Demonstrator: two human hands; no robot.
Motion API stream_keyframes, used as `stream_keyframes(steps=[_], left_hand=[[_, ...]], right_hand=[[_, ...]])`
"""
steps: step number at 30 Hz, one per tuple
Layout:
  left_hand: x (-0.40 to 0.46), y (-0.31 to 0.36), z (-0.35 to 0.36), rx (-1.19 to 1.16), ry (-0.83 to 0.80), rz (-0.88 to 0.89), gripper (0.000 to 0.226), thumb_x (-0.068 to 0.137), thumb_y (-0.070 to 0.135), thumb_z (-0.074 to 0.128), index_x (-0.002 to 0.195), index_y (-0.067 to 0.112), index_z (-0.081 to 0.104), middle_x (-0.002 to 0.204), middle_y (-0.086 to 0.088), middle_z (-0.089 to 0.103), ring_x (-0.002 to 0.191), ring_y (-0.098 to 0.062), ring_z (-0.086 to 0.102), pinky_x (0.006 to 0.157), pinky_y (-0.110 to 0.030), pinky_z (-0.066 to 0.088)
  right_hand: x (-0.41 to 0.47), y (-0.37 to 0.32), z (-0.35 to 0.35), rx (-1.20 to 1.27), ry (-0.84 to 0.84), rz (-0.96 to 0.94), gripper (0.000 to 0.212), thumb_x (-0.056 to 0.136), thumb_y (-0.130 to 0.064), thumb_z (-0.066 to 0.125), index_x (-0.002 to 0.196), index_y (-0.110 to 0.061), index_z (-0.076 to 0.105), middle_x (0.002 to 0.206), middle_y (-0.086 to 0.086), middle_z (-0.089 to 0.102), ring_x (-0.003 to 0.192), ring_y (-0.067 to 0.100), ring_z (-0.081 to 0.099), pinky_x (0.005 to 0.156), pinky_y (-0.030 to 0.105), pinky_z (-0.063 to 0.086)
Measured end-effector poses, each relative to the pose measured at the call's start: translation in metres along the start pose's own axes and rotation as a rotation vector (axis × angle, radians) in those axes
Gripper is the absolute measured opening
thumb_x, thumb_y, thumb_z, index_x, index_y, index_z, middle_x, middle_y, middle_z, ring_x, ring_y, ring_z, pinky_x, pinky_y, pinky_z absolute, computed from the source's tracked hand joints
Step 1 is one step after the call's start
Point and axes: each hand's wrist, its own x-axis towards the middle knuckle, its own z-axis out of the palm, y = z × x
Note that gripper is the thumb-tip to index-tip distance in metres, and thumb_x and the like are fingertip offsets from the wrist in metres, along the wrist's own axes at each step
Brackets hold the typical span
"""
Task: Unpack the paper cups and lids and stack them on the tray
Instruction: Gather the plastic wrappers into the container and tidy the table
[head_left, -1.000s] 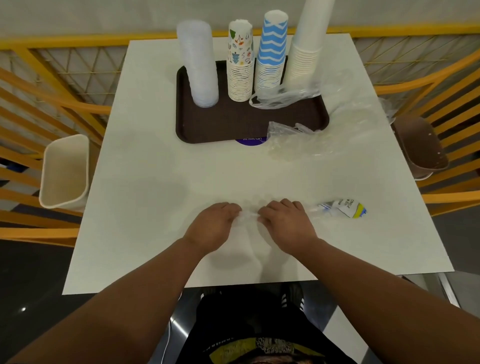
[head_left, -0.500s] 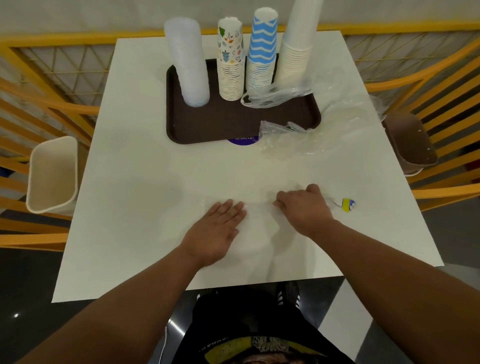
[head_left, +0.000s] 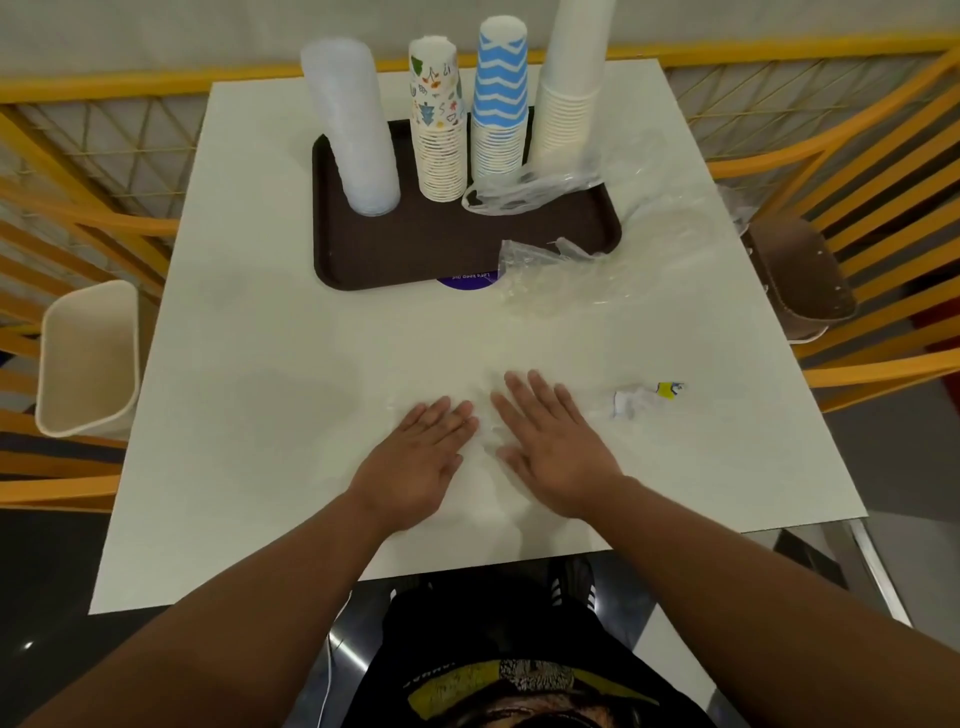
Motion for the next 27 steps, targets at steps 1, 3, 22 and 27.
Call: stream_keyframes(steps=[1,3,22,27], left_hand=[[-0.001,-0.004,-0.001,0.005,-0.002,0.020,0.054,0.099,0.031,0.022,0.148,0.015,0.037,0.155,0.004,0.022,0.145,-0.019,0.020,0.120,-0.029,0.002],[-0.005,-0.015,-0.002,0.048,-0.005,0.040,0.055,0.098,0.026,0.020,0.149,0.017,0.036,0.156,0.002,0.023,0.146,-0.020,0.021,0.122,-0.031,0.008],[0.021,0.010,-0.086,-0.090,0.337,0.110,0.036,0.089,0.024,0.047,0.109,0.015,0.074,0.098,-0.003,0.071,0.079,-0.020,0.066,0.072,-0.030,0.054],[0.071,0.091,-0.124,-0.493,0.051,-0.047,0.052,0.092,0.031,0.065,0.141,0.034,0.046,0.136,0.009,0.057,0.117,-0.011,0.057,0.099,-0.025,0.048]], right_hand=[[-0.003,-0.001,0.008,0.021,-0.067,0.006,0.073,0.093,-0.062,-0.006,0.153,-0.022,0.001,0.162,0.001,-0.008,0.149,0.024,-0.012,0.122,0.045,-0.003],[-0.008,0.006,0.014,0.006,-0.077,0.026,0.077,0.086,-0.068,-0.014,0.152,-0.028,-0.006,0.160,-0.004,-0.016,0.147,0.020,-0.020,0.121,0.047,-0.006],[-0.023,-0.021,-0.004,0.004,-0.065,0.268,0.076,0.090,-0.058,0.024,0.155,-0.018,0.022,0.158,0.005,0.025,0.144,0.033,0.023,0.116,0.049,0.019],[-0.033,-0.012,0.006,0.057,-0.034,0.228,0.078,0.090,-0.061,0.023,0.153,-0.013,0.026,0.160,0.004,0.023,0.149,0.028,0.010,0.122,0.045,0.005]])
